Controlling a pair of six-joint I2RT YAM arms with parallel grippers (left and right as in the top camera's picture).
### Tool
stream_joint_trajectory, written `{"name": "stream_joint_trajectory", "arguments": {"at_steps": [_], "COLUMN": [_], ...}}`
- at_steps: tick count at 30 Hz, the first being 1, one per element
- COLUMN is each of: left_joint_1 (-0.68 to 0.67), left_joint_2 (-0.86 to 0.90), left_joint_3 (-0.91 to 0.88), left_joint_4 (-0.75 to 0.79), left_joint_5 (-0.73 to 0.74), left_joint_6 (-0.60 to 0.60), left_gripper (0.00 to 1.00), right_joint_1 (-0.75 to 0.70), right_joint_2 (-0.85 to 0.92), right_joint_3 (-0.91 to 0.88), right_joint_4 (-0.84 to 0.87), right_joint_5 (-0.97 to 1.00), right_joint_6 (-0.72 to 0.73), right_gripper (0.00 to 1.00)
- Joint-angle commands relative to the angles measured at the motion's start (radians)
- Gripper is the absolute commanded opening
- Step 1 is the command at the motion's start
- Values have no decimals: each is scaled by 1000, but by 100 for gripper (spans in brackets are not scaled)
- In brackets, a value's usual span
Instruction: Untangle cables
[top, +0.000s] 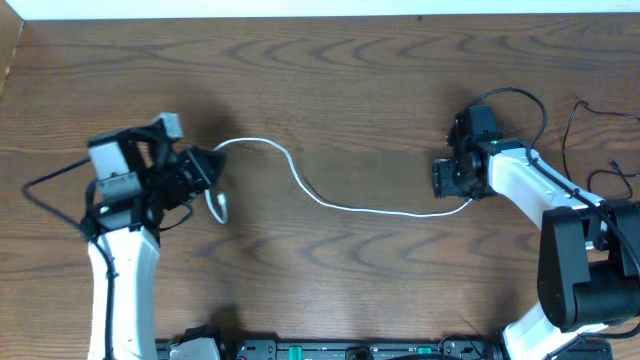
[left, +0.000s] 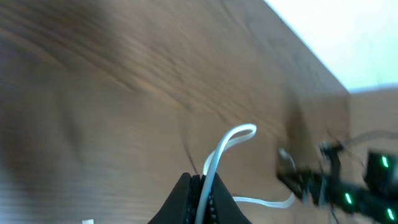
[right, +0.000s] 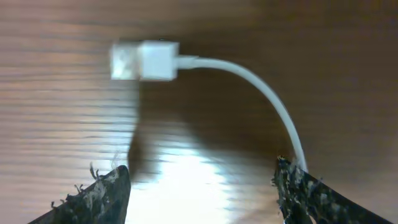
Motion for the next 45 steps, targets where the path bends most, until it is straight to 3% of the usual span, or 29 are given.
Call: {"name": "stream_joint_trajectory", "arguments": {"at_steps": [1, 13, 20, 38, 42, 45], "left_joint_1": [-92, -460, -588, -676, -676, -676], "left_joint_2": [40, 185, 255, 286, 286, 286], "left_joint_3": [30, 29, 29, 29, 29, 29], "left_joint_4": [-1, 2, 8, 37, 36, 37], "left_joint_5": [63, 0, -17, -24, -24, -24], "left_joint_6": [20, 43, 42, 42, 43, 42], "left_gripper": [7, 8, 8, 9, 17, 17], "right_joint_1": [34, 149, 215, 341, 369, 378], "right_joint_2": [46, 46, 46, 46, 46, 46], "right_joint_3": [-35, -35, -35, -35, -35, -35], "right_joint_4": [4, 49, 84, 121, 136, 188], "right_joint_5": [-229, -275, -289, -320, -319, -310], "right_joint_6": [-70, -84, -76, -23, -18, 56], "right_gripper": [72, 77, 77, 80, 77, 76]}}
